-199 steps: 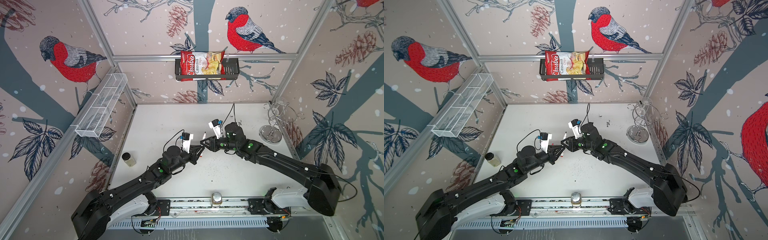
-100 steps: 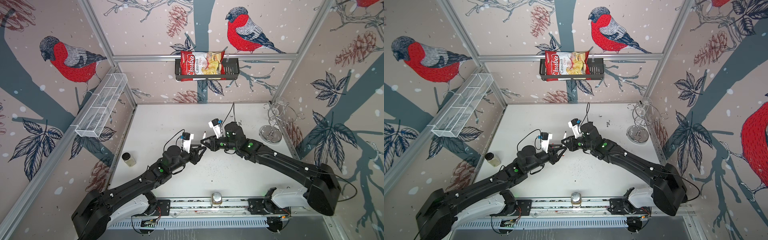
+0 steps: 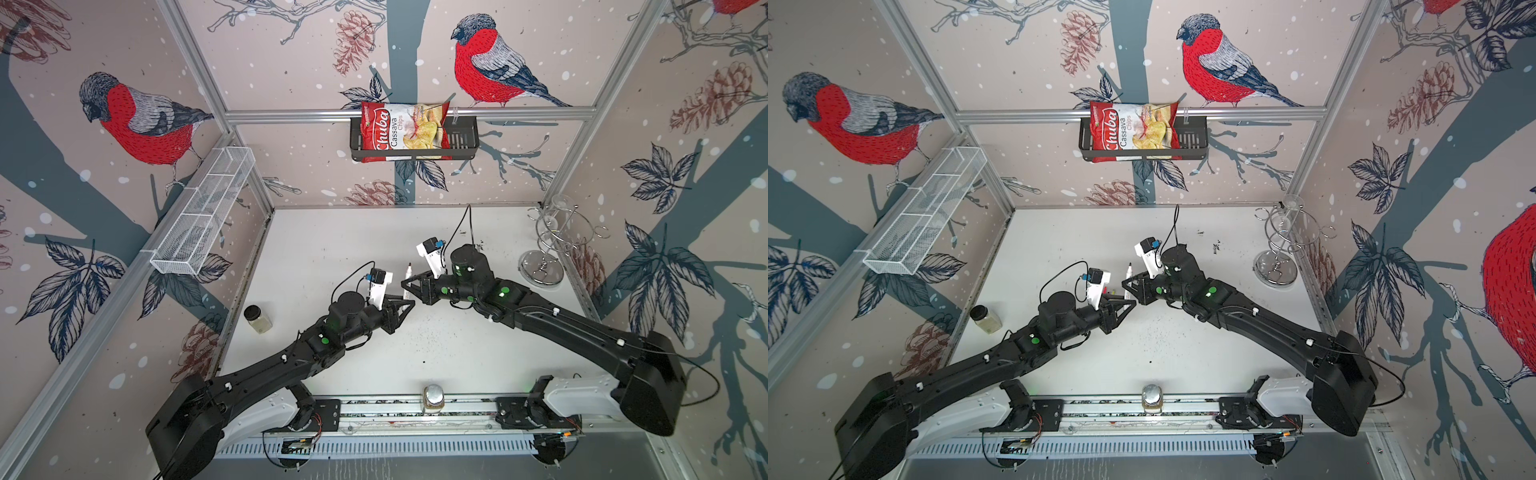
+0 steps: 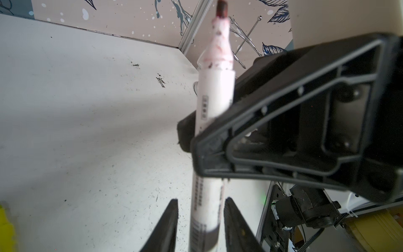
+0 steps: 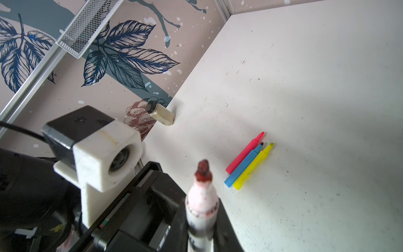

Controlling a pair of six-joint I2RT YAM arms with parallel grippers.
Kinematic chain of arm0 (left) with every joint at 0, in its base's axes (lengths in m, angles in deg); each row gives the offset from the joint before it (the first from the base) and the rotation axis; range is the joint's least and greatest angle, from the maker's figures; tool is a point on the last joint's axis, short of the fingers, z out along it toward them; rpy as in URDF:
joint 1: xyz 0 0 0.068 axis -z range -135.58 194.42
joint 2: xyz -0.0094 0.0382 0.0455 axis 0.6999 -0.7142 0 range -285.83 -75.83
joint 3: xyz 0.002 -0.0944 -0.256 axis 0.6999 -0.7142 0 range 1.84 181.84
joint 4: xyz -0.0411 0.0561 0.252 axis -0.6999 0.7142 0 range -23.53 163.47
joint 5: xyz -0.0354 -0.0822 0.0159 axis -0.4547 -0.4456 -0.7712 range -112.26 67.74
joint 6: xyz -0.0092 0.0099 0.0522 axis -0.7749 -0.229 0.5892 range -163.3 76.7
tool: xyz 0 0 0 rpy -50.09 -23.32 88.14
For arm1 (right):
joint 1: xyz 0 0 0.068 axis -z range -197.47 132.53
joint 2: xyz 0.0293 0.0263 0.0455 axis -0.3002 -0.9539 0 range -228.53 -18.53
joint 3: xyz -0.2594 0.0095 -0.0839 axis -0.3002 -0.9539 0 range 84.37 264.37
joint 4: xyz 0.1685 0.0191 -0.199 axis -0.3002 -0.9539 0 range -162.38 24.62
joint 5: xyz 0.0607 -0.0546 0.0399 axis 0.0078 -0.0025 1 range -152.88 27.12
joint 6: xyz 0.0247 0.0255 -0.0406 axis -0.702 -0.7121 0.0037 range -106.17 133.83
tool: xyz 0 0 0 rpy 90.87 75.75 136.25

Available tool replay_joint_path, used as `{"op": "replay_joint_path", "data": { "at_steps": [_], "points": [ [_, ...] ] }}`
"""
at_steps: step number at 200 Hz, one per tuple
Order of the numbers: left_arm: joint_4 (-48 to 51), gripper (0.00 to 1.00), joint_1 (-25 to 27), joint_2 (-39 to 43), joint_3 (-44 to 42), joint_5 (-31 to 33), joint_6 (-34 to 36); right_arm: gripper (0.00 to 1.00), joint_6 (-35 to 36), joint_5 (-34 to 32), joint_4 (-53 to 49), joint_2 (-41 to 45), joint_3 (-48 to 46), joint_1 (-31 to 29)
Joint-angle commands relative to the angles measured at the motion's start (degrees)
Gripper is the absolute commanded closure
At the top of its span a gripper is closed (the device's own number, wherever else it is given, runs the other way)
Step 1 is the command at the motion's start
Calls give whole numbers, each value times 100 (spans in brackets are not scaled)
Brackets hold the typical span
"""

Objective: Insert the pens into the pen caps

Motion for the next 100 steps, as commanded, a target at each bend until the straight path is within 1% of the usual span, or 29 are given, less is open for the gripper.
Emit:
{"op": "replay_joint_path", "data": {
  "at_steps": [1,31,48,64,80,91,100],
  "points": [
    [-202,68,7,-20,67,-96,20,91,181,-23,-68,-8,64,-61],
    [-208,77,11,-47,70,-137,11,91,239,-71,-120,-78,105,-114],
    [-210,87,12,-22,52,-102,7,91,252,-104,-164,-115,125,-132],
    [-194,100,10,42,30,0,15,91,249,-138,-168,-113,125,-133],
    [-170,100,12,134,-4,154,18,89,250,-158,-169,-96,123,-137],
    [-175,100,9,193,-37,244,20,85,244,-187,-182,-85,121,-140],
    [-182,100,7,236,-76,309,12,80,239,-235,-189,-57,116,-136]
  ]
}}
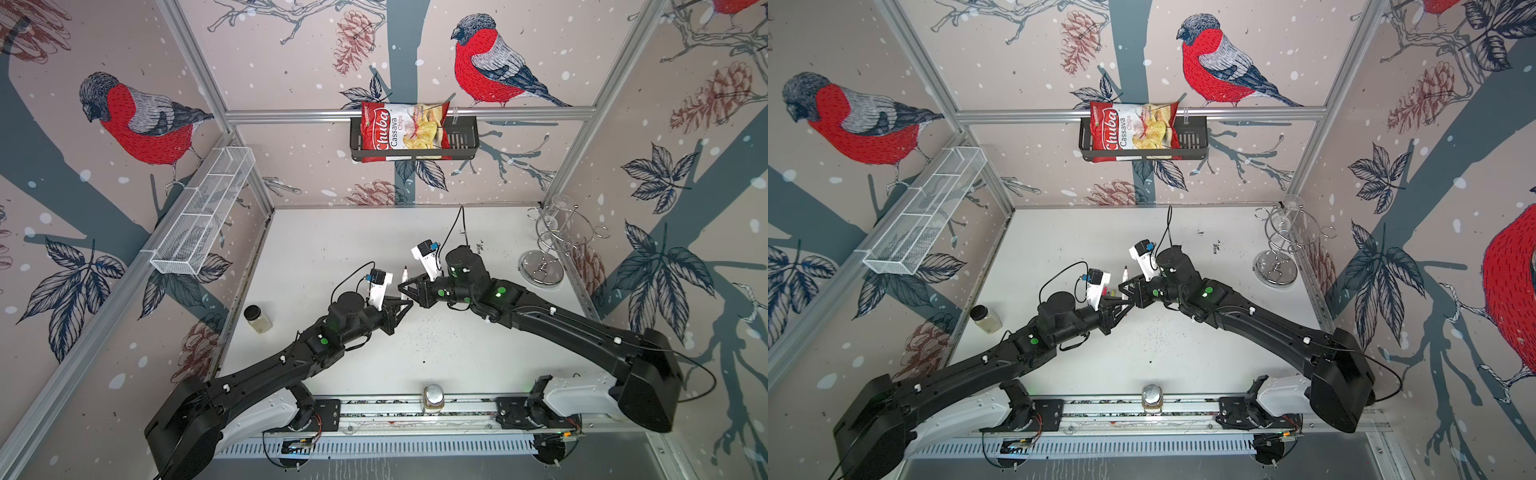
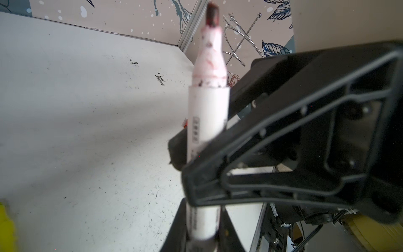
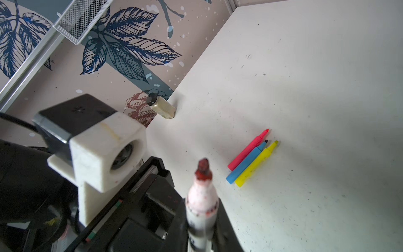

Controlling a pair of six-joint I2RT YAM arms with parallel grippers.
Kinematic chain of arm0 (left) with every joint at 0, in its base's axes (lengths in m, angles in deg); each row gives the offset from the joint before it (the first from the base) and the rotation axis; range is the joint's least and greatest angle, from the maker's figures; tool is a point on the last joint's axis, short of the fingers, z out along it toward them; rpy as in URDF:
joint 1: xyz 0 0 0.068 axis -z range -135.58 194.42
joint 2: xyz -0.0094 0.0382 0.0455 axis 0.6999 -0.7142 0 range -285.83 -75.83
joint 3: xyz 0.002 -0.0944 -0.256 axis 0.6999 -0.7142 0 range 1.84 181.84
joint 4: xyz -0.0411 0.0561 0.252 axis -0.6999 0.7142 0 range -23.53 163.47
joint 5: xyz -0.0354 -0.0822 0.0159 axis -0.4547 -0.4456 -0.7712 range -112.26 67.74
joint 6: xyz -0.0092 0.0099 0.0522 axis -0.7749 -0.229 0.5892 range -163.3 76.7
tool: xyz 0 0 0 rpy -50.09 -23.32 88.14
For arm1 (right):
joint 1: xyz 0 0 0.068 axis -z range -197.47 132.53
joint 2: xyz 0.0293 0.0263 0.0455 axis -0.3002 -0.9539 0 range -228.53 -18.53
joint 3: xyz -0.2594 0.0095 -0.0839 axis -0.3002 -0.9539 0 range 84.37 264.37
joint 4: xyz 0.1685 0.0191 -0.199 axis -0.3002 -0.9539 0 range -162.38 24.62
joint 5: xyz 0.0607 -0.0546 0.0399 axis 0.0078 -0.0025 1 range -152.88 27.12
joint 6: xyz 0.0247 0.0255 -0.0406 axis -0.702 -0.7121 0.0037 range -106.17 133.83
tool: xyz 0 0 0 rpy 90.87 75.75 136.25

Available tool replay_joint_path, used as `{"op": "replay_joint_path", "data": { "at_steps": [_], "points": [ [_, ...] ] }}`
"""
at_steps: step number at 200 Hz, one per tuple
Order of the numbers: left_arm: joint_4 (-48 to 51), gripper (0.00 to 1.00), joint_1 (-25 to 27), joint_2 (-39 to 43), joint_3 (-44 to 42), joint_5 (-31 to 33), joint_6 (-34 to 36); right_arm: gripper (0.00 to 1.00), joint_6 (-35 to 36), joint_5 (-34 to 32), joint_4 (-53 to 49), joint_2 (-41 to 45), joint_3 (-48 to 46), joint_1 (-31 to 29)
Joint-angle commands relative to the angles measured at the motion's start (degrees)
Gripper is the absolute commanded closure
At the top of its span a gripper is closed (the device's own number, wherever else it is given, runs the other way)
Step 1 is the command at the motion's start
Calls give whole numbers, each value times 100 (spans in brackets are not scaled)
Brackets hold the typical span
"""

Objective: Insert the pens into the pen caps

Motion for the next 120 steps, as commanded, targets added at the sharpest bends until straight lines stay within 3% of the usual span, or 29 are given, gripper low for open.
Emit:
{"op": "replay_joint_path", "data": {
  "at_steps": [1,52,120],
  "points": [
    [-309,100,-3,125,-62,296,9,79,75,-202,-66,43,18,-6],
    [-320,100,6,376,-269,756,-63,40,-47,-459,-155,162,18,9],
    [289,100,4,1053,-495,1769,-3,36,-601,-1304,-679,543,-93,524]
  ]
}}
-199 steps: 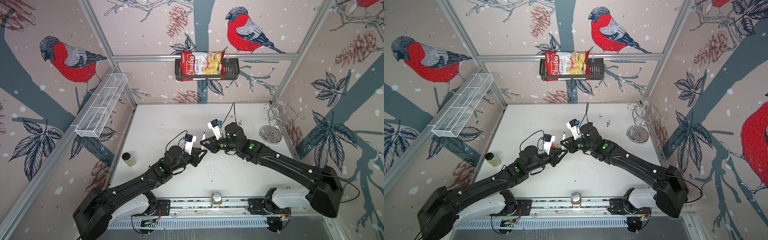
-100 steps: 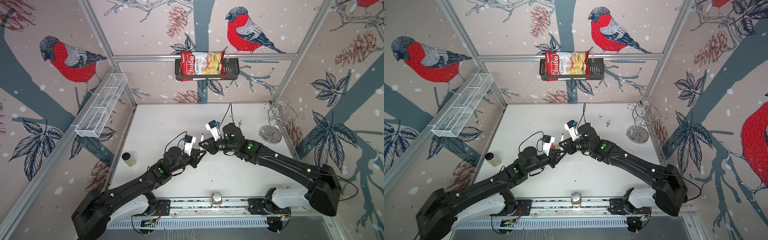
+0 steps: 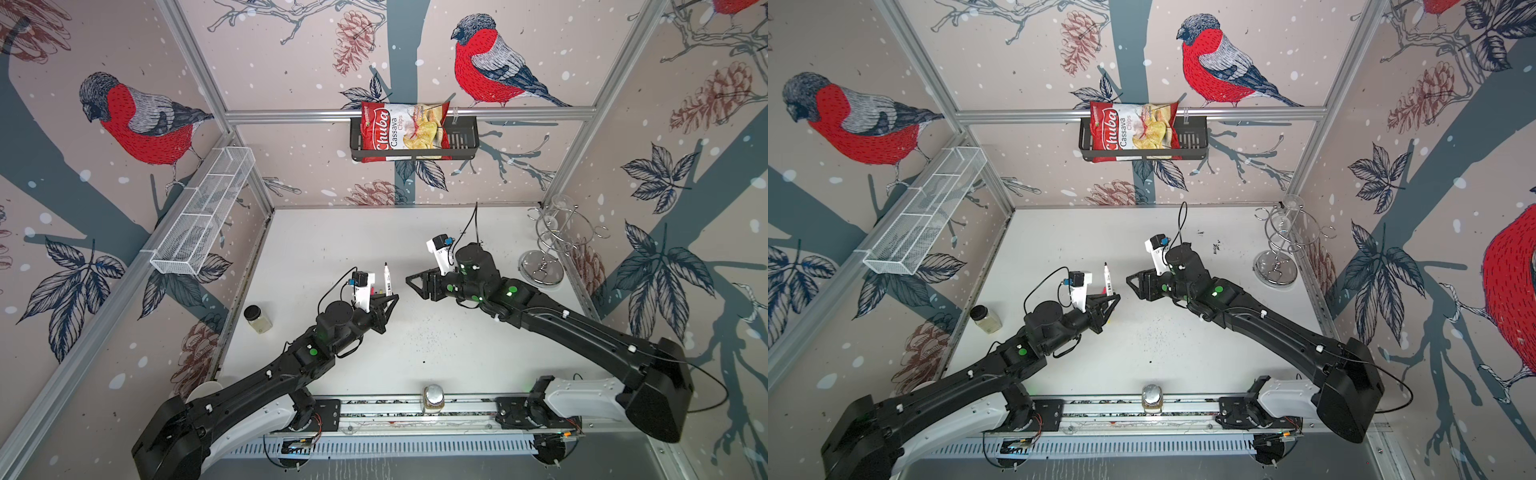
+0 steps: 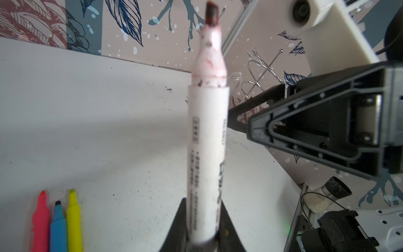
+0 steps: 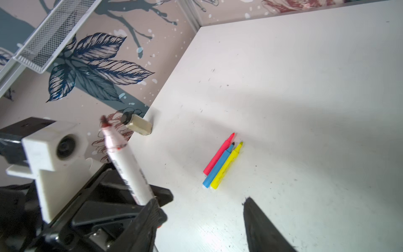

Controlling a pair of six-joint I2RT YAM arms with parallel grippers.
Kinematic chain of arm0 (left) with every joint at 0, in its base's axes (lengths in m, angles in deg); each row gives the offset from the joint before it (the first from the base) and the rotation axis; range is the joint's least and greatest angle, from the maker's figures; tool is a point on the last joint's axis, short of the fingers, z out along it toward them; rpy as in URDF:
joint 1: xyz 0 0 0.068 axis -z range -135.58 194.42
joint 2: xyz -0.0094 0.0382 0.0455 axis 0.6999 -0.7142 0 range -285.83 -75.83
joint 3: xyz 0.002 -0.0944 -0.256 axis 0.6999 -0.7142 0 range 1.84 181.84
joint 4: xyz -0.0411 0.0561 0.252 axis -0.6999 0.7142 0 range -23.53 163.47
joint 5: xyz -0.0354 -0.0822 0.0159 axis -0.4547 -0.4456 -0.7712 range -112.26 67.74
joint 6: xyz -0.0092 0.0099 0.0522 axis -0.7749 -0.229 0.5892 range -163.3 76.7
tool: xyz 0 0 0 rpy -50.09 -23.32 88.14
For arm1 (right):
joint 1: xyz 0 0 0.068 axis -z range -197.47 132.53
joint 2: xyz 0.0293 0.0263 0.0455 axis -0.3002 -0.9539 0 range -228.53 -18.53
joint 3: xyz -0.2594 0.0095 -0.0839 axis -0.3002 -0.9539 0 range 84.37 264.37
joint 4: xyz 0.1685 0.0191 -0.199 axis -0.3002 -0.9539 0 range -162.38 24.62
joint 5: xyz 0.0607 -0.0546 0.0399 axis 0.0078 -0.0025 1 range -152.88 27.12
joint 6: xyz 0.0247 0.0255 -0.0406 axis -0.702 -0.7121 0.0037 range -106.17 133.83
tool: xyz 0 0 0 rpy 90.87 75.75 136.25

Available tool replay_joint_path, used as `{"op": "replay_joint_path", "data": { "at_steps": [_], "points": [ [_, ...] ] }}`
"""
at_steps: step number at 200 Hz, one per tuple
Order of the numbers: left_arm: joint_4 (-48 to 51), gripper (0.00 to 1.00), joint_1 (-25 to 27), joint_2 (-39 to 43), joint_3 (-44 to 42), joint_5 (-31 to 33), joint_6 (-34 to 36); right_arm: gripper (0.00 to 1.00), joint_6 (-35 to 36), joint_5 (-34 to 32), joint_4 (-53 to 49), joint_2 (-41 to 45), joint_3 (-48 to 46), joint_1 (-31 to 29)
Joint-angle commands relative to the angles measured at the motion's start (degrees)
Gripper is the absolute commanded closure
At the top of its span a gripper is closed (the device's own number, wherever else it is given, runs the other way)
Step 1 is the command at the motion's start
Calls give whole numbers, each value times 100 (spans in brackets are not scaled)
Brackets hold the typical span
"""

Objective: Insert the pens into the pen caps
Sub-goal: 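Draw the right gripper back toward the caps while the left holds the marker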

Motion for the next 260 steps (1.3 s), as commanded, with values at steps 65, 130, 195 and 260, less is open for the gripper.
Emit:
{"op": "replay_joint_path", "data": {
  "at_steps": [65,130,195,260],
  "points": [
    [650,100,-5,394,-29,835,169,32,-1197,-1008,-776,376,-218,1268],
    [690,100,-5,369,-30,888,213,19,-2323,-1993,-1906,83,65,2135],
    [686,100,-10,421,-64,887,184,18,-3015,-1671,-2971,-1130,899,2576],
    [742,100,-12,531,-126,916,165,24,-3287,-1658,-2923,-1437,917,2731]
  ]
}}
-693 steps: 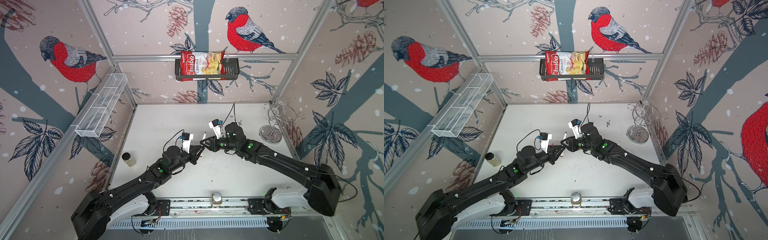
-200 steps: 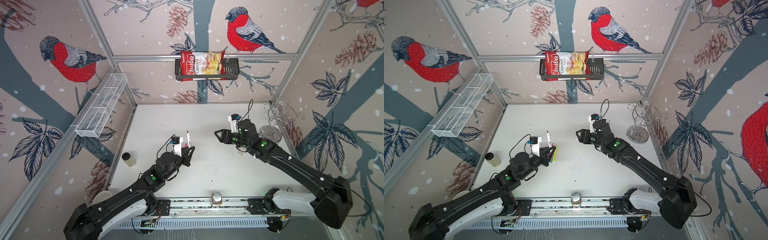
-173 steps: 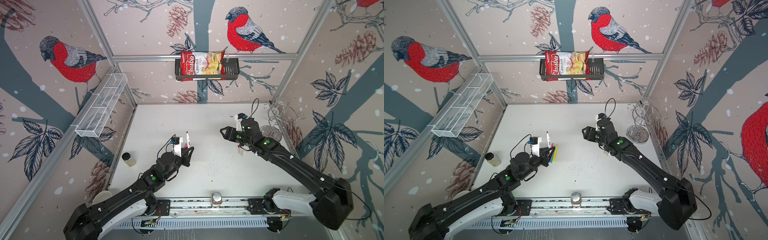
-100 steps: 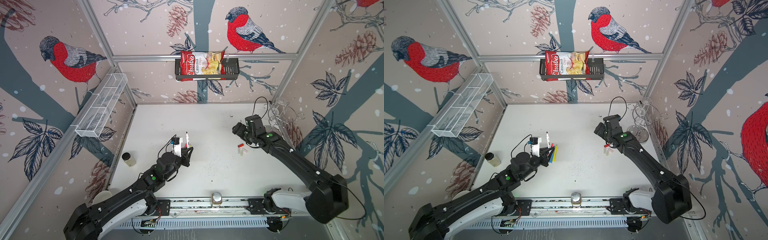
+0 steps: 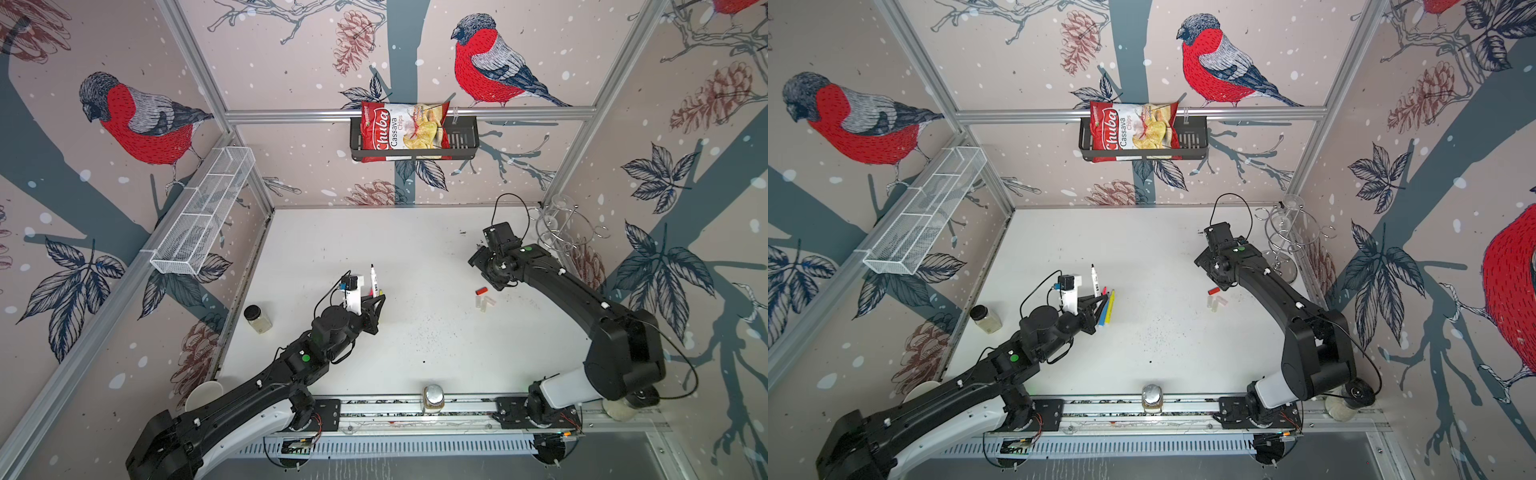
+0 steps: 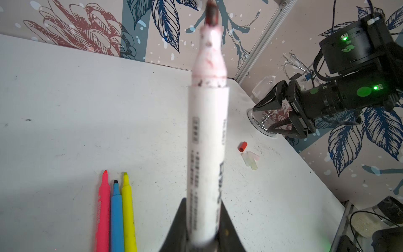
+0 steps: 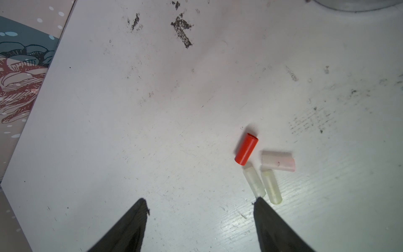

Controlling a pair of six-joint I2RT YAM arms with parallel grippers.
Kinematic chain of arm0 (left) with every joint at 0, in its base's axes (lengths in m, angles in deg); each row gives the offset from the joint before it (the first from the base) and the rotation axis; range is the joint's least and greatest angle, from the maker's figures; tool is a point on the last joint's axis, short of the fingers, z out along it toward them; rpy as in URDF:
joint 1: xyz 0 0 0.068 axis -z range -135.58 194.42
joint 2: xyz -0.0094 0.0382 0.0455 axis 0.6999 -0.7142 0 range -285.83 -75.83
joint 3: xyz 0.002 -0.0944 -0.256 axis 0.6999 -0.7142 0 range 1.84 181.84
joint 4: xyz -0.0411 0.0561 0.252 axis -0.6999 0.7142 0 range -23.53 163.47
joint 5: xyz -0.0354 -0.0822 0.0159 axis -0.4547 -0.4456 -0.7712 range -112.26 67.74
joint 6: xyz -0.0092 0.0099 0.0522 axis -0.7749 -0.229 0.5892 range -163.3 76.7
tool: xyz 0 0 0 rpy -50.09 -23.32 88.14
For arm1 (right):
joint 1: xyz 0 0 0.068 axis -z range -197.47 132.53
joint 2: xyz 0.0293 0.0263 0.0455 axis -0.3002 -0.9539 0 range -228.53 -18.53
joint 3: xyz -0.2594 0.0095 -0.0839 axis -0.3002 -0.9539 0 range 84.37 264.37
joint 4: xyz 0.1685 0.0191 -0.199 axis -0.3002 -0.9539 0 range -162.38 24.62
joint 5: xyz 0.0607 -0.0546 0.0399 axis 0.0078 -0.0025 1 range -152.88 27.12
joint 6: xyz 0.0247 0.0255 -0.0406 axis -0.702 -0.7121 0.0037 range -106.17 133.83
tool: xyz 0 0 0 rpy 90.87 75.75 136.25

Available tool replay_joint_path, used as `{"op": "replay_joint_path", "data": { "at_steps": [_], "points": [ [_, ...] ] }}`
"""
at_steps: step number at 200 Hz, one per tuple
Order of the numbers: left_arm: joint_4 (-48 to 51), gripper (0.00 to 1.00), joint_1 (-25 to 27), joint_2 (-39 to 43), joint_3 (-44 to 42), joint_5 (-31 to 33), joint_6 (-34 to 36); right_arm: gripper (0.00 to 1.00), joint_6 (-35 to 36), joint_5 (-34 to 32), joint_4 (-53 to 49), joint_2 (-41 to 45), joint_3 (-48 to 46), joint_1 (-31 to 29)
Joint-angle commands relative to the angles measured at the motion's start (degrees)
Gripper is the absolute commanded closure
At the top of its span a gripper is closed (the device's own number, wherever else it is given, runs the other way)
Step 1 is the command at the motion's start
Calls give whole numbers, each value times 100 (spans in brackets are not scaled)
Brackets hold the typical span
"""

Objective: Insert the pens into the pen caps
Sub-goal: 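Draw the right gripper back toward the caps while the left holds the marker, then lower the right gripper over the red cap and close on it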

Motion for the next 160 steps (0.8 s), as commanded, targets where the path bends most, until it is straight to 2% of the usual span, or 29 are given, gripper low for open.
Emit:
{"op": "replay_joint_path", "data": {
  "at_steps": [1,133,148,160],
  "points": [
    [-38,100,-9,15,-2,52,1,24,-225,-13,-96,-79,10,90],
    [7,100,-5,163,-72,127,-22,44,-155,200,302,-596,-450,407],
    [28,100,-5,169,-59,140,-18,52,-101,265,382,-683,-452,410],
    [23,100,-7,175,-64,148,-12,54,-90,305,400,-776,-443,408]
  ]
}}
